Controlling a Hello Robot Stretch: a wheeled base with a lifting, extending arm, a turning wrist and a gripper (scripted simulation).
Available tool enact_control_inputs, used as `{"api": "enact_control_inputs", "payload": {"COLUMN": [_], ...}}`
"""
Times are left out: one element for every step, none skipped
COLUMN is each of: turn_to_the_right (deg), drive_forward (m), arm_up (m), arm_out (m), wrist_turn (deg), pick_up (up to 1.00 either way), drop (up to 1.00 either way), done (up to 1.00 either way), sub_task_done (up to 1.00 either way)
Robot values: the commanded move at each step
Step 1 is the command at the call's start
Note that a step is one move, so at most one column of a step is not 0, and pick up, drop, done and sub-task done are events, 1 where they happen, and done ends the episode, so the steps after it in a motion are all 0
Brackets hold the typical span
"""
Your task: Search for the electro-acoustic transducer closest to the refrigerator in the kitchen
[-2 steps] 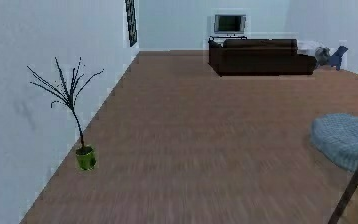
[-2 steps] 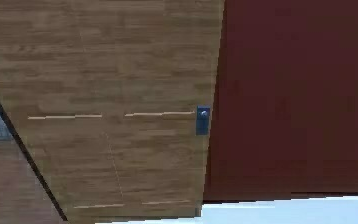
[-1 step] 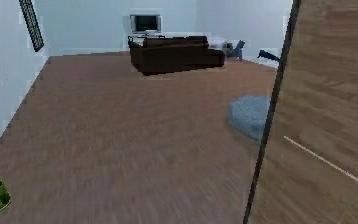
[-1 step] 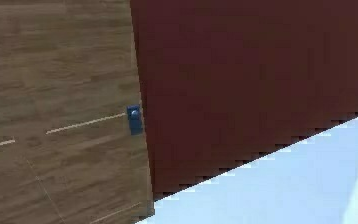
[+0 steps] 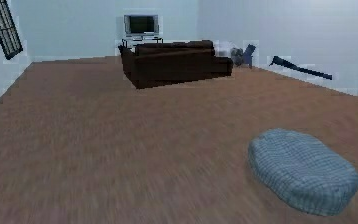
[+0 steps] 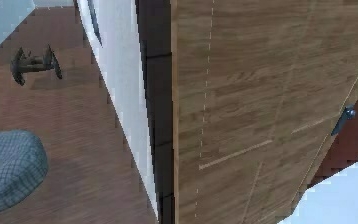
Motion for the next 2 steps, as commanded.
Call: {"api": "enact_control_inputs", "payload": {"turn_to_the_right": [6.0, 0.0], "drive_forward": [0.00, 0.40], "arm_up": [0.00, 0.00], "arm_out": [0.00, 0.00], "wrist_turn": [0.0, 0.0], "pick_up": [0.00, 0.00], "drop": [0.00, 0.00], "done": [0.00, 0.00], "sub_task_done": [0.00, 0.00]}}
